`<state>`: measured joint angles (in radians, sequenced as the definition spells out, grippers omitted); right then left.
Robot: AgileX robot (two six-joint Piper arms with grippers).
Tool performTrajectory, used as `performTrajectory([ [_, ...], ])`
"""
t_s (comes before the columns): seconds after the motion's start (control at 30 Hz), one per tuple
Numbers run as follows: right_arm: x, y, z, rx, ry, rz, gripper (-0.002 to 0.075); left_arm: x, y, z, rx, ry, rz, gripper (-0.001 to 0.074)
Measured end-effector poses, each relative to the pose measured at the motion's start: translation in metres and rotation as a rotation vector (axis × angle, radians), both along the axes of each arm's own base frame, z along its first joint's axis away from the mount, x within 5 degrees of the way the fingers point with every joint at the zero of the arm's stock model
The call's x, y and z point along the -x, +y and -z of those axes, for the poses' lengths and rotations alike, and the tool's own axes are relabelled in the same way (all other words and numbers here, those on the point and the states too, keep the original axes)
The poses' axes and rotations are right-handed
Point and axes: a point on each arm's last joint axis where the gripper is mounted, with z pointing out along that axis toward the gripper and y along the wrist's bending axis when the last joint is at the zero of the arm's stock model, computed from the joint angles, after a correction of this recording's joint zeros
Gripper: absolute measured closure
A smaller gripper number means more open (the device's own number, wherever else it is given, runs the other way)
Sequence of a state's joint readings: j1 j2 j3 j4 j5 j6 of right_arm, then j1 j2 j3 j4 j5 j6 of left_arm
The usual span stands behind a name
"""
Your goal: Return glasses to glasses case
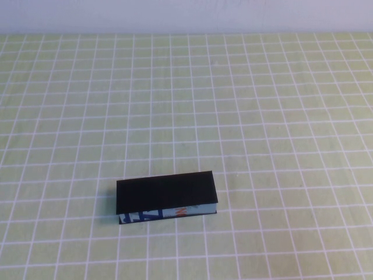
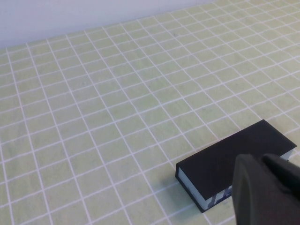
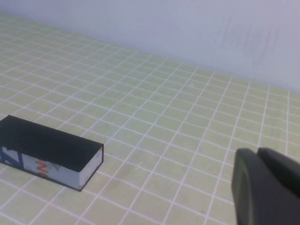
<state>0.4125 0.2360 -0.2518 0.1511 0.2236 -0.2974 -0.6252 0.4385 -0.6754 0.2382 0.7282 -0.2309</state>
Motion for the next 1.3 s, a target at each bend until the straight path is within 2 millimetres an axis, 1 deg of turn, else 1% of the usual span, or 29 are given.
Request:
performTrajectory([
  [1.3, 0.0, 0.0, 0.0, -0.001, 0.001, 0.0, 0.0743, 0.001, 0.0015, 0.0036, -0.022, 0.037, -0.01, 0.0736],
])
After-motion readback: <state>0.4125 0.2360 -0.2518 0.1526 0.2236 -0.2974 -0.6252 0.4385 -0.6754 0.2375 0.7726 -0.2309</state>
